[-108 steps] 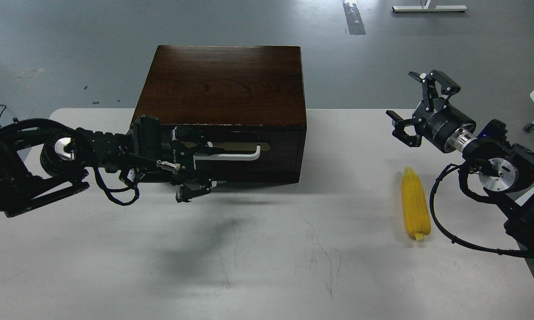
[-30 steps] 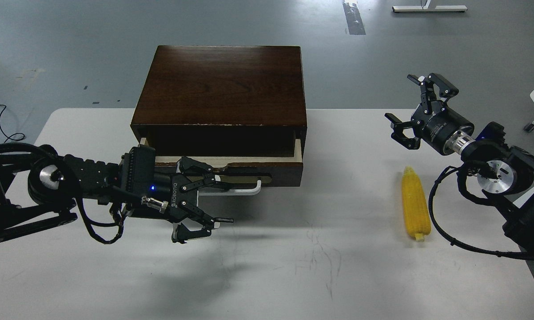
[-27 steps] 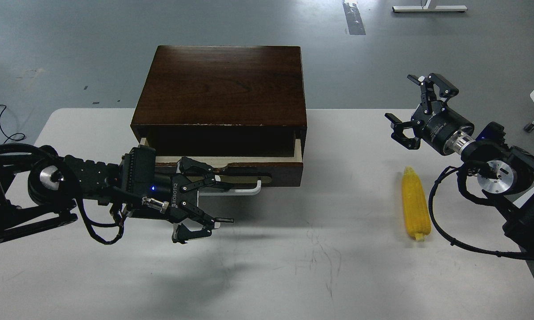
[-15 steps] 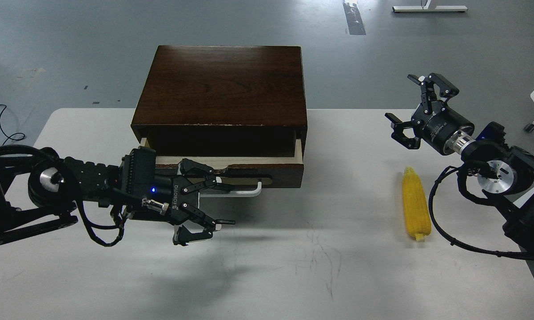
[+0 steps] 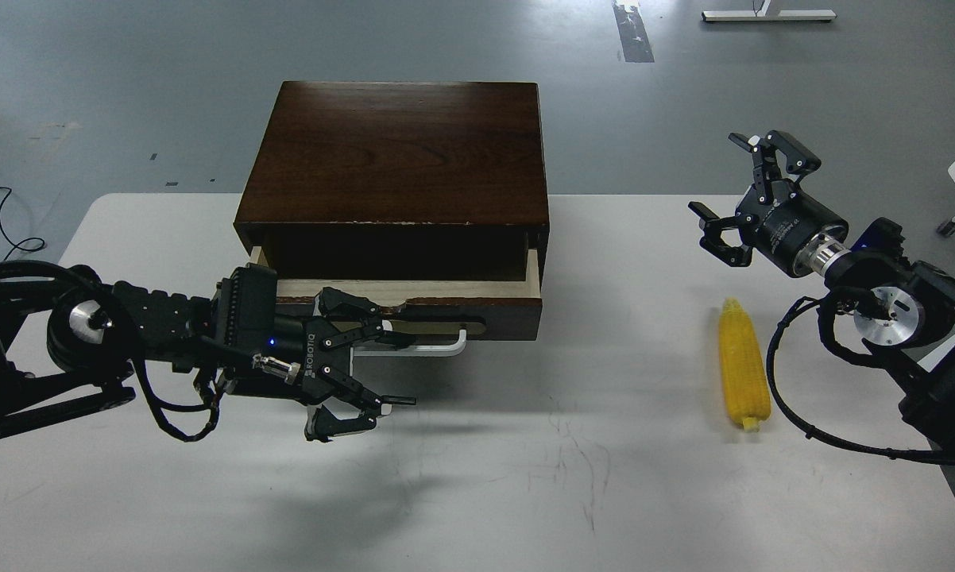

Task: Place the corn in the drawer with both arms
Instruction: 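Pull the drawer handle toward the robot with the left gripper, then keep pulling the drawer farther open with the left gripper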

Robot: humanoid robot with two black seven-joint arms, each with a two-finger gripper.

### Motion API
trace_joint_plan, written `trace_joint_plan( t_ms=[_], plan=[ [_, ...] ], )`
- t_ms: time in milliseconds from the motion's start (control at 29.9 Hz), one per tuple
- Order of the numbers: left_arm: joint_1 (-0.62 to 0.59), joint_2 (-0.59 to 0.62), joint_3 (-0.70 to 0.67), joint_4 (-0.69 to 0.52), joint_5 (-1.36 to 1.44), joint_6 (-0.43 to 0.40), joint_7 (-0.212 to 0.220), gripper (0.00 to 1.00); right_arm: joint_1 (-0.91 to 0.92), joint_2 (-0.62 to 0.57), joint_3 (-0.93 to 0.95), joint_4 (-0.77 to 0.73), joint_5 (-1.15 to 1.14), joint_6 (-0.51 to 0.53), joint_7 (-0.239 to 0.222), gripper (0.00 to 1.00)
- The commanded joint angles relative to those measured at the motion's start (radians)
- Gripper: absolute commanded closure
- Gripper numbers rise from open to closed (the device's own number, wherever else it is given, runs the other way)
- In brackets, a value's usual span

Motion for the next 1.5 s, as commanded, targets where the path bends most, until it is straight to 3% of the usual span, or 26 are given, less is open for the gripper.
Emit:
trace_joint_plan(
  t_ms=[0, 1471],
  plan=[
    [0.000, 0.007, 0.000, -0.001, 0.000, -0.001, 0.000, 0.33, 0.000, -0.002, 0.000, 0.000, 0.001, 0.000, 0.000, 0.00],
    [0.049, 0.031, -0.003, -0.054, 0.000, -0.001, 0.000, 0.32, 0.000, 0.000, 0.000, -0.002, 0.001, 0.000, 0.000, 0.00]
  ],
)
